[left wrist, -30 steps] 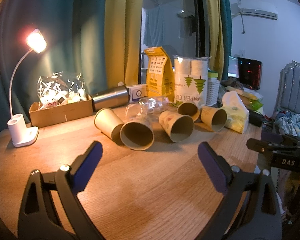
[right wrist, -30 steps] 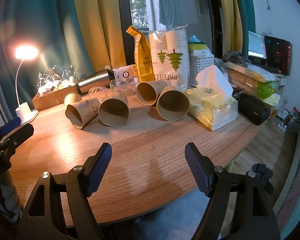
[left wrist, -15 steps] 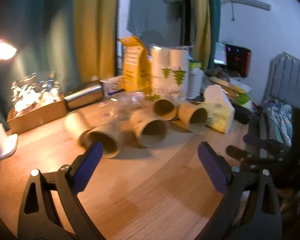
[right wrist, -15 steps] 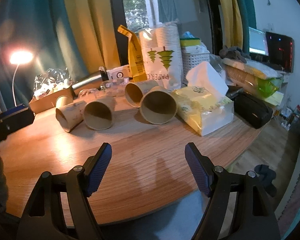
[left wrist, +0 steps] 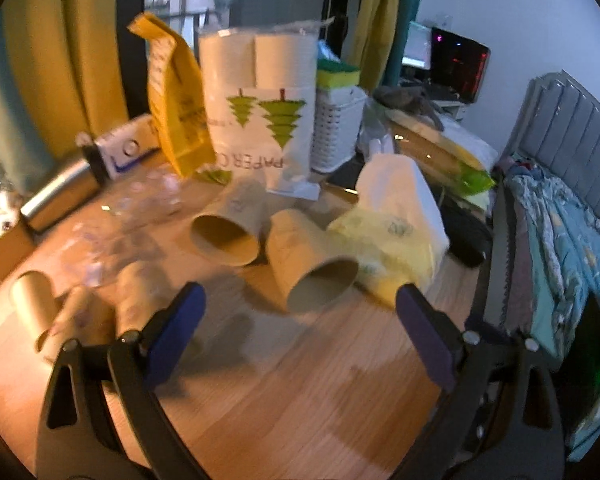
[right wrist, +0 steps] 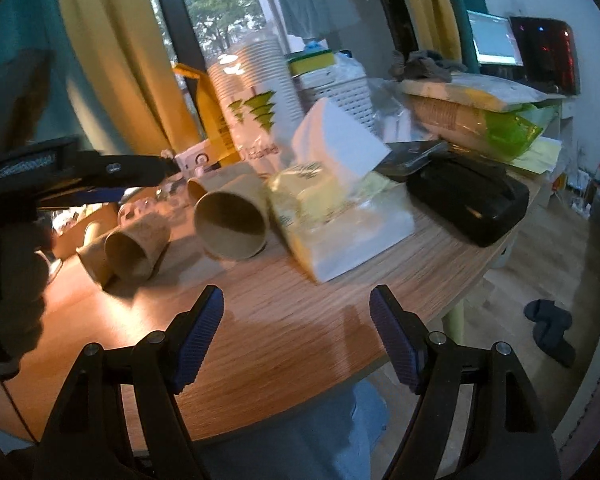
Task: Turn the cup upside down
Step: 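Move the left gripper to the beige paper cup lying on its side and grasp it, then lift the cup with the left gripper and turn it rim-down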
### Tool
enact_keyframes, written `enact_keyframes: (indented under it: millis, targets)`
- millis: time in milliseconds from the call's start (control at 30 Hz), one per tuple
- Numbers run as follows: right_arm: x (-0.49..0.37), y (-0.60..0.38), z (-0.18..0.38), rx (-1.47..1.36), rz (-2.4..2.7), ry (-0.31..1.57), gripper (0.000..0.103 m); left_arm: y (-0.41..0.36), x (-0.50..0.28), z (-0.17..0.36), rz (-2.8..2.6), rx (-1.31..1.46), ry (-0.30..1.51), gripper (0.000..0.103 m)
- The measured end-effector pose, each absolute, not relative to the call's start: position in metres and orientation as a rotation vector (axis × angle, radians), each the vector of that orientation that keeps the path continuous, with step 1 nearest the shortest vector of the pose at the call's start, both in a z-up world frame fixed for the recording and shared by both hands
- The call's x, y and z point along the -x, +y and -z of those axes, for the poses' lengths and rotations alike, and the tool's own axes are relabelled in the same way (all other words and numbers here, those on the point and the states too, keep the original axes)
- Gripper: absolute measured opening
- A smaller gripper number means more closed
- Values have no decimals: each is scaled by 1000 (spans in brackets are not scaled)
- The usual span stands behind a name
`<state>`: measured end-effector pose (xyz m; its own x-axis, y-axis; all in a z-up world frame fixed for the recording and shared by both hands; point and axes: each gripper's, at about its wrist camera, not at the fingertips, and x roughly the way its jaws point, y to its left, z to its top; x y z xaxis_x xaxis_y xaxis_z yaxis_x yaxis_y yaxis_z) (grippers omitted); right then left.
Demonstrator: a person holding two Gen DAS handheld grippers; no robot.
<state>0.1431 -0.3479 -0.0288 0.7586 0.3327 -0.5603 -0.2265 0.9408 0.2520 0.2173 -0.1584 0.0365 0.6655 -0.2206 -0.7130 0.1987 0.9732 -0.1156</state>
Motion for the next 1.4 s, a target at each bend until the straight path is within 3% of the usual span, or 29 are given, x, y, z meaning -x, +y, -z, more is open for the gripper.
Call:
enact_keyframes:
  millis: [267, 533, 733, 867, 1100, 1400]
  targets:
    - [-158, -362, 30, -212, -329, 649, 78, -175, -297, -8, 182, 88, 994, 97]
    - [-161, -375, 35, -245, -312, 660, 79, -184, -320, 24, 155, 60, 1099, 95]
    - [-163, -387, 36, -264, -281, 659, 79, -189, -321, 38, 176, 45, 1134, 72]
    - [-160, -384, 33, -259, -277, 653, 79, -187, -311, 34, 189, 29, 1114, 64]
    - [-146, -369, 20, -233, -277, 622, 79, -176, -271, 20, 248, 48, 1039, 64]
    - [-103, -328, -17, -218, -339, 509, 78, -152, -150, -8, 355, -33, 742, 64]
